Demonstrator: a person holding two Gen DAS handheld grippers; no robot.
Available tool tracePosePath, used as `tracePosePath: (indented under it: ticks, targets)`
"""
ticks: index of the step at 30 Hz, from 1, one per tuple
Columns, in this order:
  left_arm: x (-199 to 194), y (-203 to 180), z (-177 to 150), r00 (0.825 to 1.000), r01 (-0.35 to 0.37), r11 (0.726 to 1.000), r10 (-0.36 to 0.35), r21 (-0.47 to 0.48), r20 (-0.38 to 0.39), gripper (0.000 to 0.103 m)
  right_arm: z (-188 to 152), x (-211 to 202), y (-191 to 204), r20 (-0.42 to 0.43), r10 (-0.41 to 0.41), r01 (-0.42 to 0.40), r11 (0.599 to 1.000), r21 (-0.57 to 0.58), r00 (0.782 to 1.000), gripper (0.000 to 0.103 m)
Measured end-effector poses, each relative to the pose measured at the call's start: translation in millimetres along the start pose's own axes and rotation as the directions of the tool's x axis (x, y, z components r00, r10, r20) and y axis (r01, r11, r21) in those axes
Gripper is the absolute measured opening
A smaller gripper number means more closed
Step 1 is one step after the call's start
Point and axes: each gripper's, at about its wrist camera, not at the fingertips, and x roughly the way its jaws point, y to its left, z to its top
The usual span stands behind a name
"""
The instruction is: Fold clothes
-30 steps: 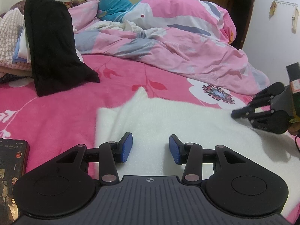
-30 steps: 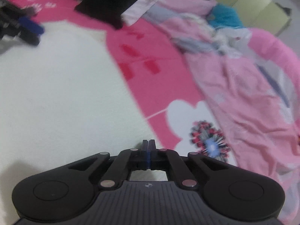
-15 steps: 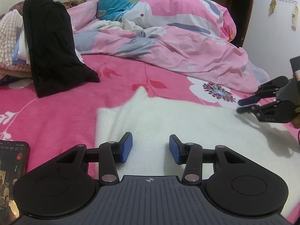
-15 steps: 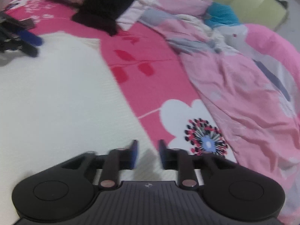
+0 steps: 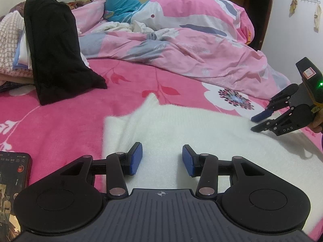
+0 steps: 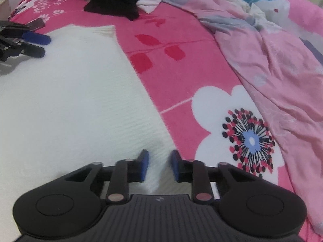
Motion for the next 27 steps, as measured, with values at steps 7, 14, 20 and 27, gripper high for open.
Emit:
tracePosePath:
  ticks: [7,14,20,27]
  targets:
    - [0,1,1,1.000,0.003,1.000,-0.003,-0.003,-0.003,0.044,-4,-14,8,0.078,-0.120,0.120,0.993,0.006,0.990,0.003]
    - [0,0,1,1.000,-0.004,1.000,0.004,0.005,-0.004,0.044,-15,8,11,0.093,-0.262,0.257,0.964,0.065,0.961,0.010]
    - [1,1,2,1.000,-0.002,1.000,0.002,0.007,-0.006,0.044,-45,-31,-48,0.084,-0.442,0.366,0.823,0.435,0.893,0.051]
    - [2,-2,2,1.000,-0.012,1.000,0.012,0.017,-0.005,0.044,-115,-67,-107,0.128,-0.361,0.116,0.582,0.805,0.924,0.052]
